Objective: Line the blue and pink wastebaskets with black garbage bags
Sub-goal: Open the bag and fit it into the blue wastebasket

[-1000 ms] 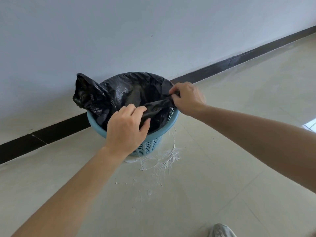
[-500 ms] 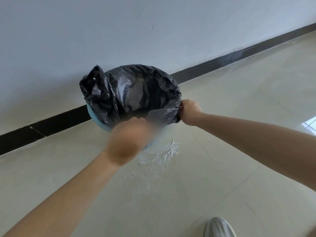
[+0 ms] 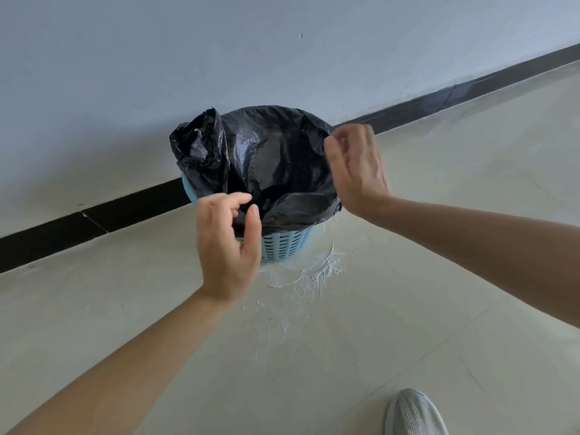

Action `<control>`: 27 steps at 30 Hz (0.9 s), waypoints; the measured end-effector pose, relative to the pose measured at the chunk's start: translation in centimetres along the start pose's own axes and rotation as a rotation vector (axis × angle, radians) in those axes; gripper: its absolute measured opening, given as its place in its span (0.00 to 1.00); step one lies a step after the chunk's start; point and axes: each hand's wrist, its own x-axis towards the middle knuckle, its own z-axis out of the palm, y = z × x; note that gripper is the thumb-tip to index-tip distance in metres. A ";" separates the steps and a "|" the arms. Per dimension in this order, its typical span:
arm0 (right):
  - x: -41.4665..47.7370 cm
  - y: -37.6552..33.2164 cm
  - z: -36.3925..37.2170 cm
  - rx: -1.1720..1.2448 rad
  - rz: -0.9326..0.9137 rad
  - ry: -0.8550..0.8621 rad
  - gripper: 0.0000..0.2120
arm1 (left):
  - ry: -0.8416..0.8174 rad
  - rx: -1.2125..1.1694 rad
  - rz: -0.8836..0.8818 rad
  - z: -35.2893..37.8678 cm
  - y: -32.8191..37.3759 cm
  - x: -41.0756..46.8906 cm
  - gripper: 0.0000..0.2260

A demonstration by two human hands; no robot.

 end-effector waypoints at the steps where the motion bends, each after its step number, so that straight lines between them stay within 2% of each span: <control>1: -0.2 -0.7 -0.2 -0.023 -0.258 -0.095 0.12 | 0.048 -0.040 -0.080 -0.1 0.0 0.5 0.07; 3: -0.9 -1.4 0.0 -0.151 -0.709 -0.328 0.15 | 0.116 -0.067 -0.207 -0.2 -0.3 1.5 0.10; 5: -2.0 -1.7 0.5 -0.283 -0.952 -0.472 0.15 | 0.146 -0.035 -0.281 -0.4 -0.8 2.2 0.13; 9: -3.0 -2.6 0.8 -0.265 -1.011 -0.464 0.12 | 0.142 0.071 -0.447 -1.0 -3.0 2.7 0.17; 12: -3.1 -2.6 0.9 -0.287 -1.154 -0.445 0.09 | 0.240 0.004 -0.634 -1.5 -4.5 2.5 0.10; 15: -3.9 -2.4 1.6 -0.334 -1.237 -0.445 0.12 | 0.300 -0.172 -0.784 -1.3 -4.9 1.9 0.04; 17: -4.2 -2.7 2.1 -0.356 -1.260 -0.450 0.12 | 0.303 -0.345 -0.991 -1.0 -5.3 1.3 0.05; 19: -4.3 -3.0 2.3 -0.372 -1.248 -0.462 0.12 | 0.239 -0.521 -1.285 -0.9 -5.8 0.9 0.08; 21: -4.5 -3.4 2.4 -0.345 -1.179 -0.496 0.09 | 0.185 -0.565 -1.457 -1.2 -6.2 1.1 0.10; 22: -4.5 -3.6 2.4 -0.318 -1.130 -0.505 0.09 | 0.218 -0.531 -1.459 -1.5 -6.4 1.4 0.11; 24: -4.4 -4.2 2.5 -0.266 -1.040 -0.478 0.11 | 0.368 -0.391 -1.282 -2.1 -6.6 2.7 0.15; 25: -4.2 -4.5 2.6 -0.254 -1.011 -0.455 0.11 | 0.410 -0.310 -1.125 -2.5 -6.4 3.5 0.16; 27: -3.8 -4.8 2.8 -0.269 -0.980 -0.438 0.10 | 0.405 -0.096 -0.665 -3.3 -5.9 5.1 0.17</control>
